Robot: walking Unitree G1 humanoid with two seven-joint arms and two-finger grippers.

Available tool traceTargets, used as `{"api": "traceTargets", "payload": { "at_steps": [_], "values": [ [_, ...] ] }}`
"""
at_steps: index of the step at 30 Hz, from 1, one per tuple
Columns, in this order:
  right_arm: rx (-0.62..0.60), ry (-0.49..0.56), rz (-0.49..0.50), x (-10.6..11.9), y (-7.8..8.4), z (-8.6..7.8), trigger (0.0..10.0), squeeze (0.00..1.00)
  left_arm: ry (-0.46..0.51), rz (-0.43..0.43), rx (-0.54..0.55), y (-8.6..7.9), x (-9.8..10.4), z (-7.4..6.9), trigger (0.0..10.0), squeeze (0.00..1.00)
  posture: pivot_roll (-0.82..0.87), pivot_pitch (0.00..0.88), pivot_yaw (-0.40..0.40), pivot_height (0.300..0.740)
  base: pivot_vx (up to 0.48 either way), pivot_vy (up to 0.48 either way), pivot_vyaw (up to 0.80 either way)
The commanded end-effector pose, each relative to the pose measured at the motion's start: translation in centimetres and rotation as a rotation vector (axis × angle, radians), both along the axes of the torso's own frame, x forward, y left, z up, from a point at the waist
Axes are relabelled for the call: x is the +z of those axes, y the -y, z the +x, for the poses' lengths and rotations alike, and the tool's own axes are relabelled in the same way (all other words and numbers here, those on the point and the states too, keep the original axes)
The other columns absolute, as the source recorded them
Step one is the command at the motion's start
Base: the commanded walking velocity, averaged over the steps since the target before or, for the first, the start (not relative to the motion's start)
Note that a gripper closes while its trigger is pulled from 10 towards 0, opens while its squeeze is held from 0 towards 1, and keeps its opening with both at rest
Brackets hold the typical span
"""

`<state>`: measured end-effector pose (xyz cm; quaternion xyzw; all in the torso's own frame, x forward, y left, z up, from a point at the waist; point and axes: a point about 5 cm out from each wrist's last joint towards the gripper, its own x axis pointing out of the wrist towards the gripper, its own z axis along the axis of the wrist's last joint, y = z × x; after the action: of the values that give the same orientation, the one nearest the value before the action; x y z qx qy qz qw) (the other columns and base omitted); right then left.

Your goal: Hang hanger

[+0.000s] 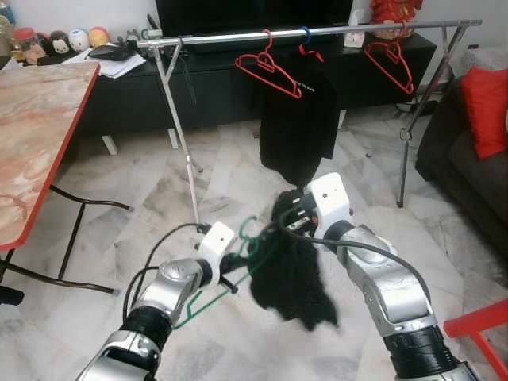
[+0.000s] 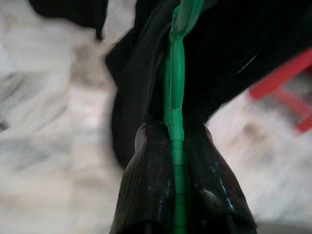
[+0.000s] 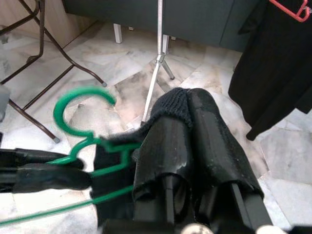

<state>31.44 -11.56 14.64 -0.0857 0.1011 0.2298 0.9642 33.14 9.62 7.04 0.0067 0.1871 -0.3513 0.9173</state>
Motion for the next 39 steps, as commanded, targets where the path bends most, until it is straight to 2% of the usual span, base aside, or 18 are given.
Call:
{"api": "traceTargets", "payload": {
  "at_steps": [1, 3, 7, 8, 9, 10, 11, 13, 15, 22, 27, 31, 35, 39],
  "values": [
    [0.015, 0.026, 0.008, 0.7, -0.4, 0.1, 10.0, 0.00, 0.069, -0.111, -0.051, 0.8, 2.0, 0.4, 10.0, 0.00, -0.17, 0.040, 0.037, 0.740, 0.000, 0.000, 0.00],
    [0.018, 0.023, 0.006, 0.6, -0.4, 0.1, 10.0, 0.00, 0.076, -0.197, -0.118, 1.3, 2.7, 0.1, 10.0, 0.00, -0.17, 0.039, 0.035, 0.740, 0.000, 0.000, 0.00],
    [0.035, 0.014, 0.006, 0.5, -0.7, 0.0, 10.0, 0.00, 0.061, -0.259, -0.170, 1.5, 3.1, -0.3, 10.0, 0.00, -0.17, 0.040, 0.034, 0.740, 0.000, 0.000, 0.00],
    [0.051, 0.008, 0.002, 0.3, -0.8, -0.2, 10.0, 0.00, 0.046, -0.302, -0.207, 1.6, 3.3, -0.6, 10.0, 0.00, -0.17, 0.040, 0.032, 0.740, 0.000, 0.000, 0.00],
    [0.051, 0.008, 0.002, 0.3, -0.8, -0.2, 10.0, 0.00, 0.046, -0.302, -0.207, 1.6, 3.3, -0.6, 10.0, 0.00, -0.17, 0.040, 0.032, 0.740, 0.000, 0.000, 0.00],
    [0.053, 0.007, -0.015, 0.2, -0.7, -0.2, 10.0, 0.00, 0.019, -0.330, -0.296, 1.5, 3.5, -1.3, 10.0, 0.00, -0.17, 0.041, 0.033, 0.740, 0.000, 0.000, 0.00],
    [0.047, 0.008, -0.018, 0.1, -0.5, -0.1, 10.0, 0.00, 0.006, -0.327, -0.332, 1.5, 3.4, -1.7, 10.0, 0.00, -0.17, 0.041, 0.033, 0.740, 0.000, 0.000, 0.00],
    [0.048, 0.009, -0.019, 0.2, -0.5, -0.1, 10.0, 0.00, 0.001, -0.322, -0.349, 1.4, 3.3, -1.8, 10.0, 0.00, -0.17, 0.041, 0.033, 0.740, 0.000, 0.000, 0.00],
    [0.051, 0.013, -0.019, 0.3, -0.6, -0.1, 10.0, 0.00, 0.018, -0.300, -0.333, 1.3, 3.2, -1.7, 10.0, 0.00, -0.17, 0.041, 0.034, 0.740, 0.000, 0.000, 0.00],
    [0.151, 0.018, -0.019, 0.7, -2.2, -0.9, 10.0, 0.00, 0.067, -0.322, -0.207, 2.3, 3.9, -0.6, 10.0, 0.00, -0.17, 0.043, 0.034, 0.740, 0.000, 0.000, 0.00],
    [0.189, 0.016, -0.030, 0.8, -2.3, -1.5, 10.0, 0.00, 0.080, -0.331, -0.171, 2.5, 4.1, -0.3, 10.0, 0.00, -0.18, 0.045, 0.036, 0.740, 0.000, 0.000, 0.00],
    [0.243, 0.001, -0.060, 0.5, -2.4, -2.2, 10.0, 0.00, 0.103, -0.304, -0.097, 2.6, 3.9, 0.2, 10.0, 0.00, -0.18, 0.048, 0.035, 0.740, 0.000, 0.000, 0.00],
    [0.216, 0.006, -0.023, 0.9, -1.9, -2.3, 10.0, 0.00, 0.113, -0.328, -0.048, 2.6, 4.2, 0.5, 10.0, 0.00, -0.18, 0.050, 0.032, 0.740, 0.000, 0.000, 0.00],
    [0.185, -0.004, -0.083, 0.3, -0.5, -2.1, 10.0, 0.00, 0.113, -0.329, -0.057, 2.5, 4.1, 0.3, 10.0, 0.00, -0.18, 0.050, 0.030, 0.740, 0.000, 0.000, 0.00]
  ]
}}
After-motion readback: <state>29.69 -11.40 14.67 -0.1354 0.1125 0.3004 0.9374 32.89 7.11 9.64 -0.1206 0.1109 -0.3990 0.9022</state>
